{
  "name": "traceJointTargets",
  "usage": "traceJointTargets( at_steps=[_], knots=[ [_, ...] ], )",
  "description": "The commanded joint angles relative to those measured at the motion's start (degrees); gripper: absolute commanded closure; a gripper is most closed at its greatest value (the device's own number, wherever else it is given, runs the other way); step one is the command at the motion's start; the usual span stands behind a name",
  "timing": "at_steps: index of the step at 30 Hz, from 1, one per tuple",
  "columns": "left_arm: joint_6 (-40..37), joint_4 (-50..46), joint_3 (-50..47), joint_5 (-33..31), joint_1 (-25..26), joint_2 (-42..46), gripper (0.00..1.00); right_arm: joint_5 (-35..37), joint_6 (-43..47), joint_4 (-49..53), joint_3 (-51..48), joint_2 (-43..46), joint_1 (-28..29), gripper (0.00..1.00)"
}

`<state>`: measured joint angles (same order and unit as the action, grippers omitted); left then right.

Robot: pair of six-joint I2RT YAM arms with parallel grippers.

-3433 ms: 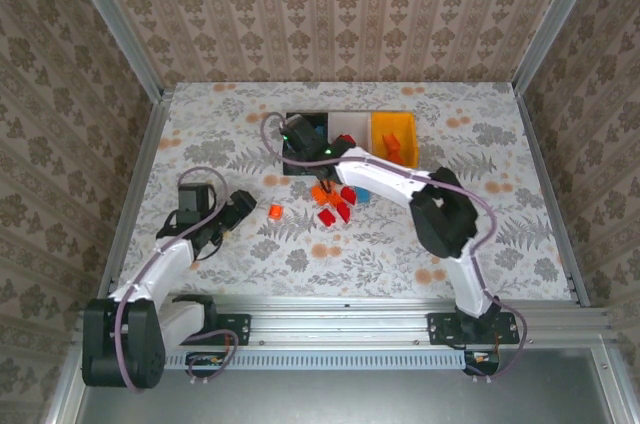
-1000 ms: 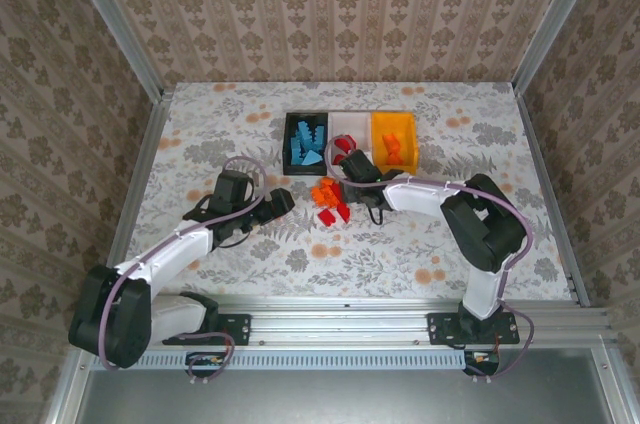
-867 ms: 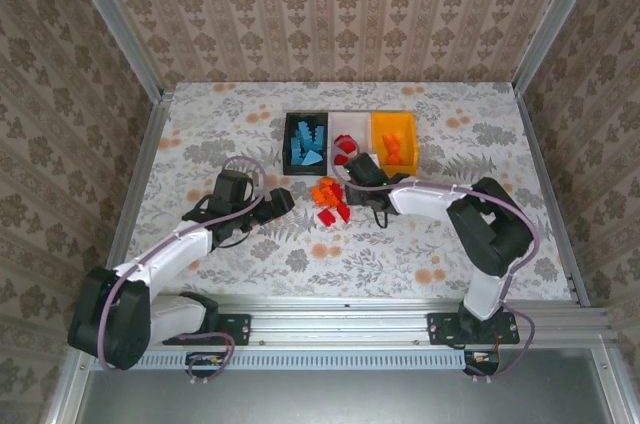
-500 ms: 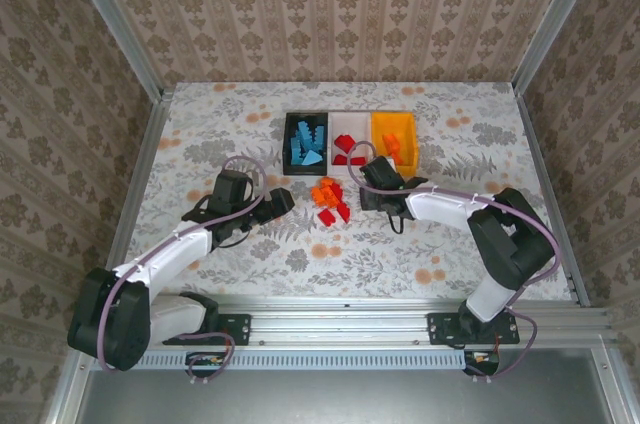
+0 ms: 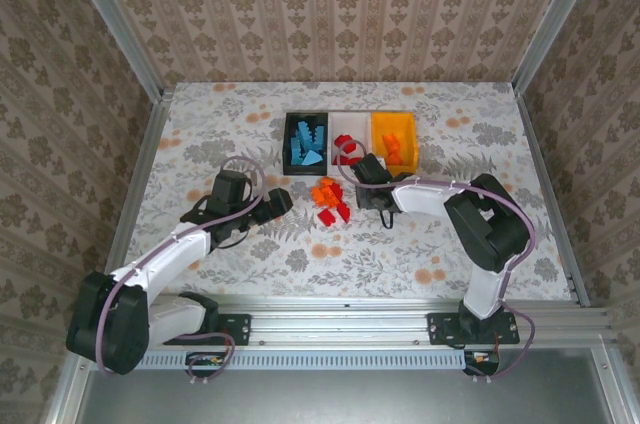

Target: Sort the legos into containers by color

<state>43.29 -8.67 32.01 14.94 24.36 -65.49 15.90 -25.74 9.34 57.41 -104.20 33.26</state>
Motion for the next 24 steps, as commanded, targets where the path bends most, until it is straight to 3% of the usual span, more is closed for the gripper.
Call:
traceJointTargets(
  at_steps=[1,6,10,16,24],
  knots=[
    [-1.9,-1.8,0.7,-0.8,-1.1,1.5,0.0,2.4,-0.2,1.1,0.2,1.8,0.4,0.64],
    [-2.2,-2.1,0.5,-0.6,-3.7,1.9,0.0,4.3,1.6,4.5,2.2,8.1,5.6,0.66],
    [-1.8,-2.2,0.1,-0.4,-7.0,2.2,0.0,4.2,3.4,5.5,9.7,7.4,8.9,0.66],
    [-0.7,-1.8,-1.5,-0.5,-11.6,1.6,0.0,3.4,7.2,4.1,27.4,-6.7,8.8,0.67],
    [-1.0,-2.3,-2.6,2.5,-14.0,2.6,0.0,3.5,10.2,12.6,55.4,-26.8,5.7,0.66]
  ],
)
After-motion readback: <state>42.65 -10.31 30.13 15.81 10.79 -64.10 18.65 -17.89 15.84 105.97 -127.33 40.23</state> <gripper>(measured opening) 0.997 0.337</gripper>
